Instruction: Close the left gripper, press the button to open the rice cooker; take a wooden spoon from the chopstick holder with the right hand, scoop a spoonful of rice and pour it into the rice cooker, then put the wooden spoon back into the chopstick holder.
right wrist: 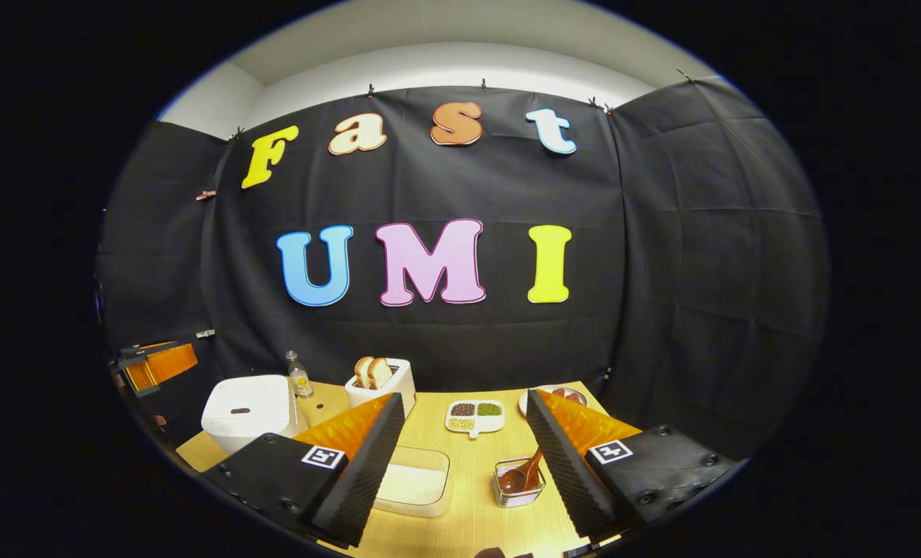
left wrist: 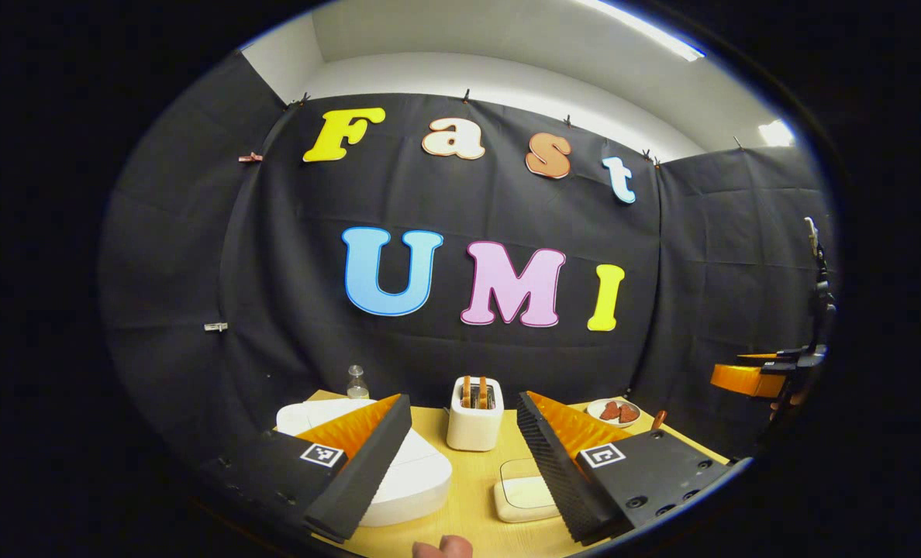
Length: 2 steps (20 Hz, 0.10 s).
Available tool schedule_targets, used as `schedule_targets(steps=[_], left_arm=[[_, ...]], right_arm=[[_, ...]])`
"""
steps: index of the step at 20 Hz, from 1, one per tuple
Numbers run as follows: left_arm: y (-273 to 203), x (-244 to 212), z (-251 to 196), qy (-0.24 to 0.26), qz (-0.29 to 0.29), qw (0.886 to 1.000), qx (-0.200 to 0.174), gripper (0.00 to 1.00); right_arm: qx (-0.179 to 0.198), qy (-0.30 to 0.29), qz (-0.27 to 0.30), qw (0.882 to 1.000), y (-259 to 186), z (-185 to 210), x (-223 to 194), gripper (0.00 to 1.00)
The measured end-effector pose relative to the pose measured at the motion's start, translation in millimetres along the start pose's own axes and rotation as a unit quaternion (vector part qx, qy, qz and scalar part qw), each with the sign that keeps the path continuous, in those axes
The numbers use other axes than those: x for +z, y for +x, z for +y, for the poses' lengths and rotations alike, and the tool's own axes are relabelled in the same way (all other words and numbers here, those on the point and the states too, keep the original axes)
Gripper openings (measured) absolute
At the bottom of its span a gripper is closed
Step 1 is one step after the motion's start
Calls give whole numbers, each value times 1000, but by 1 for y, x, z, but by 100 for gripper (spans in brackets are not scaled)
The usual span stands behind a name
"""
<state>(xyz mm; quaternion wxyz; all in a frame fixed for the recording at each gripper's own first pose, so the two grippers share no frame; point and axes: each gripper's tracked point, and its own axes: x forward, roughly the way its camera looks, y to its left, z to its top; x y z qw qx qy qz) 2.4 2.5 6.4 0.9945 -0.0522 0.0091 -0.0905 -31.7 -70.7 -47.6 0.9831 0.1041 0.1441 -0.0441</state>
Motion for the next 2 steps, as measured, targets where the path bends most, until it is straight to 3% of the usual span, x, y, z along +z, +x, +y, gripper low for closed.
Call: schedule_targets(steps=[2], left_arm=[[0, 0, -2, 5, 2, 1000, -2, 95]], right_arm=[[2, -3, 0, 1000, 0, 3, 0, 98]])
